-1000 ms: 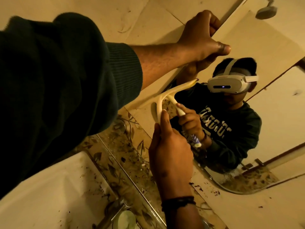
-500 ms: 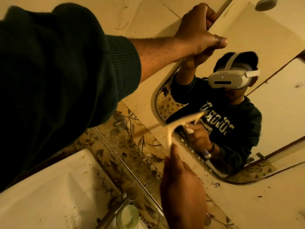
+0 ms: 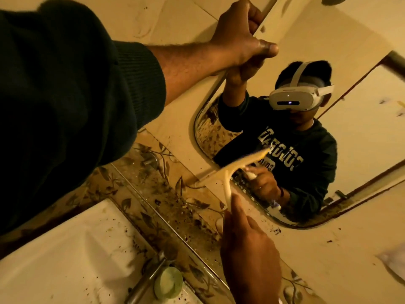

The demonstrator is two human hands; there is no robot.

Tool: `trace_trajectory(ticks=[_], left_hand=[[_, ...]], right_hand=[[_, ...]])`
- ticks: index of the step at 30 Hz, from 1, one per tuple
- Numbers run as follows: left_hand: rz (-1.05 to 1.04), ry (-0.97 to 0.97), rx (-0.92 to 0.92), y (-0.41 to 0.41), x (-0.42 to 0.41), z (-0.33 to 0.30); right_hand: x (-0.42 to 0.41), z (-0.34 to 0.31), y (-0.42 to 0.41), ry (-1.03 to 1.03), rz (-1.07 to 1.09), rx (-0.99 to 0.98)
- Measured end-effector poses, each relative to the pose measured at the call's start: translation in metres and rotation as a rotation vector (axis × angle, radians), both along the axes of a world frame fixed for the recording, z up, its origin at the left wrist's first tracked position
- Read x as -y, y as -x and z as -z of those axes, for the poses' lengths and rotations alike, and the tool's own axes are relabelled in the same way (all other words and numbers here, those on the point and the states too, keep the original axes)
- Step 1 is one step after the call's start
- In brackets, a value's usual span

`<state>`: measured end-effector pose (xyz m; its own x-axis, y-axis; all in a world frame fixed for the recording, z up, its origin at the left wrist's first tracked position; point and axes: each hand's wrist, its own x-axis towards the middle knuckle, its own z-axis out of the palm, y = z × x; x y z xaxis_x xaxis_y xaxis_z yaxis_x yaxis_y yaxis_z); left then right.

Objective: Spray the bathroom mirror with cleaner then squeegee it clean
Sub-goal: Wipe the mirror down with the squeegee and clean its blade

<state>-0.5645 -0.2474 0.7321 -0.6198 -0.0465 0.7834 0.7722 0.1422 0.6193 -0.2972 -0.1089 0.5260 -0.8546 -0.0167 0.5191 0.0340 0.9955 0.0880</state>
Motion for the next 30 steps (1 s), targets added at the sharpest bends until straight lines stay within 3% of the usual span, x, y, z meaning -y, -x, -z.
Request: trace_trajectory(ticks=[1, 2, 4, 7, 10, 14, 24, 27, 30], left_hand=[[-0.028, -0.140, 0.156, -0.017, 0.013, 0.012], [-0.032, -0.121, 0.225, -0.028, 0.025, 0.015], [-0.029, -0.073, 0.197, -0.031, 0.019, 0.012], [0.016, -0.084, 0.180, -0.027, 0.023, 0.005], [0.000, -0.072, 0.188, -0.029, 0.024, 0.009], [-0.010, -0.054, 0.172, -0.028, 0.024, 0.008], [-0.010, -0.046, 0.172, -0.029, 0.024, 0.009], [-0.026, -0.061, 0.164, -0.032, 0.023, 0.012], [-0.042, -0.061, 0.148, -0.035, 0.022, 0.014]], right_hand=[[0.000, 0.002, -0.004, 0.019, 0.028, 0.041], [-0.002, 0.006, -0.008, 0.036, 0.035, 0.086], [0.001, 0.008, -0.012, 0.044, 0.034, 0.106], [0.022, -0.010, 0.001, 0.082, -0.007, -0.048], [0.043, -0.035, 0.020, -0.016, -0.056, -0.135], [0.041, -0.035, 0.030, -0.092, -0.047, -0.099], [-0.037, -0.011, -0.047, 0.046, 0.176, 0.000], [-0.018, -0.018, -0.035, 0.132, 0.116, -0.064], [0.006, -0.031, -0.007, 0.037, 0.013, -0.100]])
